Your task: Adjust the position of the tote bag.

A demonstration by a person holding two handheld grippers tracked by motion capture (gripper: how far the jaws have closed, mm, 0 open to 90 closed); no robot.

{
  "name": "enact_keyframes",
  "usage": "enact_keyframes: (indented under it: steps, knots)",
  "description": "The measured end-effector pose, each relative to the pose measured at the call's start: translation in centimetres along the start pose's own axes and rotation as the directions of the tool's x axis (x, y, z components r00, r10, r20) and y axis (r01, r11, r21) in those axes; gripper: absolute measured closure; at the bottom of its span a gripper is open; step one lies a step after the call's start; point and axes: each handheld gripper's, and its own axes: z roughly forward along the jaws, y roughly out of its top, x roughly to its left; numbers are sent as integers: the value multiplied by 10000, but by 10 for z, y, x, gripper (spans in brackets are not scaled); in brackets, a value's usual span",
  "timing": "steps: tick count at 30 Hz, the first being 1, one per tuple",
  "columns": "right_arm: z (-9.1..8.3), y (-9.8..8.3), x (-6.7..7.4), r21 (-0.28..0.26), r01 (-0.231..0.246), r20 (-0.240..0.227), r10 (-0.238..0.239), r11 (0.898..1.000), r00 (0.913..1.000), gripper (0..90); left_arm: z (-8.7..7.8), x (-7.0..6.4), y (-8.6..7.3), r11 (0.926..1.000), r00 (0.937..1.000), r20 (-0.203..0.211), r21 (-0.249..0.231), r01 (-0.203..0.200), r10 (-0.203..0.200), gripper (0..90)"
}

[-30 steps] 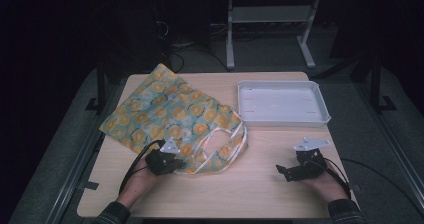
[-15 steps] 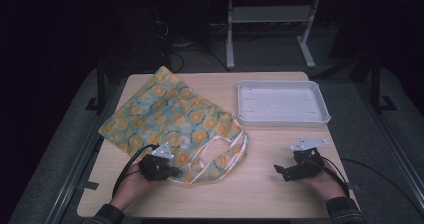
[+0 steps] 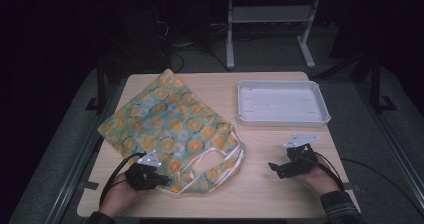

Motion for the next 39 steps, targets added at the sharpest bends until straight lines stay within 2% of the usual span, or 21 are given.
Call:
enact_keyframes:
  steps: [9, 14, 15, 21, 23, 24, 28, 31, 32, 36, 37, 38, 39]
  knots:
    - [4, 15, 8, 93, 165, -474, -161, 9998, 9987, 104, -12, 2, -17, 9998, 9996, -176, 16, 216, -216, 891]
    - [8, 29, 13, 119, 17, -906, -7, 9999, 9959, 133, -20, 6, -27, 9994, 9991, -248, 28, 346, -346, 890]
    - [11, 34, 15, 196, 135, -977, -115, 9997, 9952, 138, -21, 8, -29, 9990, 9988, -225, 20, 442, -442, 889]
    - [20, 49, 21, 99, 124, -1183, -111, 9999, 9929, 181, -21, 10, -28, 9991, 9989, -224, 104, 415, -413, 888]
    - [24, 55, 20, -40, -76, -1433, 70, 10000, 9897, 211, -21, 10, -28, 9990, 9988, -199, 113, 440, -437, 887]
    - [30, 62, 20, 30, -224, -1627, 226, 9997, 9864, 237, -21, 10, -28, 9989, 9988, -179, 112, 454, -452, 888]
    - [43, 78, 19, -126, -322, -1839, 293, 9994, 9825, 284, -20, 10, -28, 9990, 9990, -162, 177, 422, -419, 887]
    - [49, 87, 20, -109, -298, -1846, 273, 9995, 9824, 293, -20, 10, -28, 9989, 9990, -151, 175, 430, -427, 887]
    - [56, 95, 20, -292, -339, -1893, 277, 9990, 9815, 317, -20, 11, -28, 9988, 9988, -138, 158, 466, -464, 887]
    - [67, 106, 21, -291, -260, -1843, 202, 9992, 9827, 320, -20, 10, -28, 9988, 9989, -142, 194, 446, -443, 886]
    - [74, 112, 21, -385, -277, -1931, 198, 9989, 9810, 340, -20, 10, -28, 9989, 9990, -141, 216, 417, -414, 886]
    - [74, 112, 21, -385, -277, -1931, 198, 9989, 9810, 340, -20, 10, -28, 9989, 9990, -138, 219, 423, -420, 886]
    - [82, 117, 21, -262, -217, -1875, 164, 9994, 9821, 343, -20, 10, -28, 9987, 9991, -129, 297, 411, -407, 886]
